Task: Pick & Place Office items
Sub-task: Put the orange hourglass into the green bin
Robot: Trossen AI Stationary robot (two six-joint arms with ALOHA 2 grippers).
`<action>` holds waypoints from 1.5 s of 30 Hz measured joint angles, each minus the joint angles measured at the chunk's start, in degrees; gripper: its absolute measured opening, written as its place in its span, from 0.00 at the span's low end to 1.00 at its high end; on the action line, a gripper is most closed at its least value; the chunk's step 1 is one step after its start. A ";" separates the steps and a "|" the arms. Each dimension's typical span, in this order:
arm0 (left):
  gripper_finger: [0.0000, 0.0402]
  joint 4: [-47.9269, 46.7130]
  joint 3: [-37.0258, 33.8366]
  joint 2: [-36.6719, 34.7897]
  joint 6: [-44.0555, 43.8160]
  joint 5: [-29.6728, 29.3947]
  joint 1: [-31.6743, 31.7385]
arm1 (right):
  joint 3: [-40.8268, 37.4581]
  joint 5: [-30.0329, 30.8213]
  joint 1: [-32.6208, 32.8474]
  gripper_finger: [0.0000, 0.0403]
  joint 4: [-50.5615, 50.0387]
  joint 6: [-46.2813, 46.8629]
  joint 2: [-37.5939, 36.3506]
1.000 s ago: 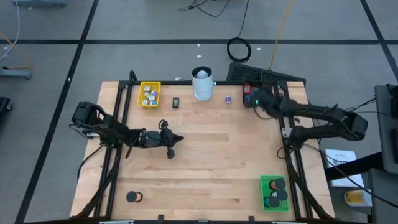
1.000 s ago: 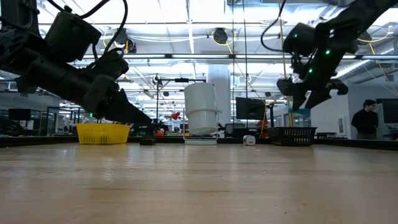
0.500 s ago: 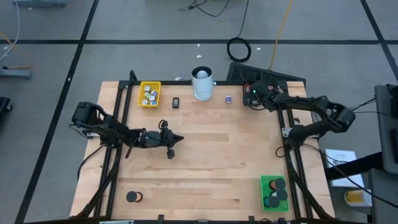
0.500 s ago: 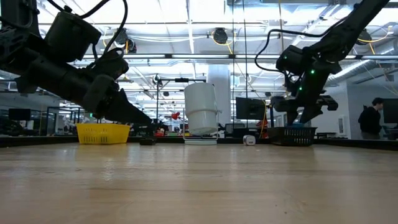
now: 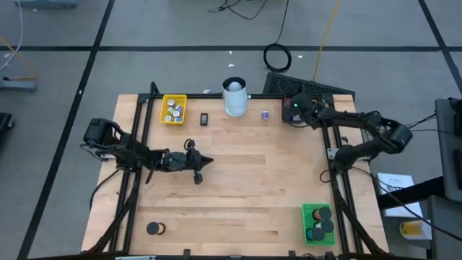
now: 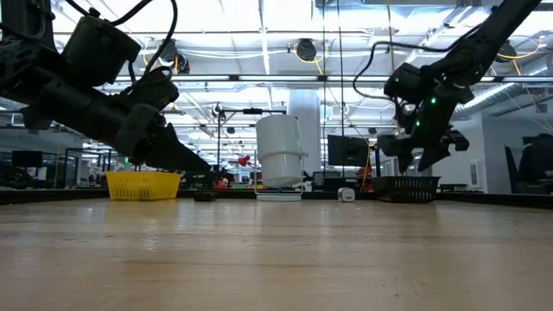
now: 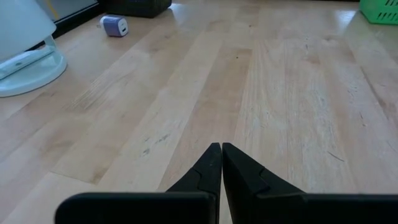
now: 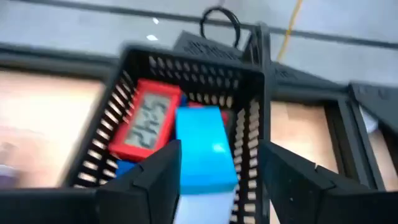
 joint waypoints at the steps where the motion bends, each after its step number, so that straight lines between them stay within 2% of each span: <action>1: 0.05 0.01 0.00 -0.01 0.01 0.02 0.16 | 0.00 -0.22 0.29 0.51 0.12 -0.66 -1.06; 5: 0.05 -0.68 0.00 -0.01 -0.53 0.00 1.36 | 0.00 -0.21 4.68 0.47 -0.11 -2.51 -6.44; 10: 0.05 -3.51 0.00 -0.01 -0.89 0.07 2.40 | -0.03 0.08 16.22 0.35 2.37 -3.66 -9.00; 16: 0.05 -3.52 0.02 -0.01 -0.69 0.11 2.64 | -6.71 -0.48 29.62 0.17 21.11 -10.48 -7.80; 20: 0.05 -3.46 0.04 -0.01 0.01 0.24 2.62 | -13.07 -1.89 34.83 0.09 37.22 -14.18 -6.84; 24: 0.05 -1.99 0.11 -0.01 1.93 0.24 2.61 | -18.00 -9.28 36.67 0.04 48.02 -17.07 -6.76; 28: 0.05 -0.60 0.31 -0.03 1.74 1.56 2.80 | -20.72 -10.73 37.23 0.01 54.42 -17.88 -6.76; 34: 0.05 -1.94 0.55 -0.96 4.27 5.44 2.53 | -20.81 -10.87 37.19 0.00 57.40 -20.05 -6.80; 39: 0.05 -13.56 0.55 -10.14 6.21 10.72 -0.25 | -19.61 -11.06 37.19 0.00 59.73 -21.53 -6.80; 45: 0.05 -35.13 0.56 -26.35 2.84 10.55 -8.57 | -15.07 -13.88 37.18 0.00 59.09 -24.89 -6.79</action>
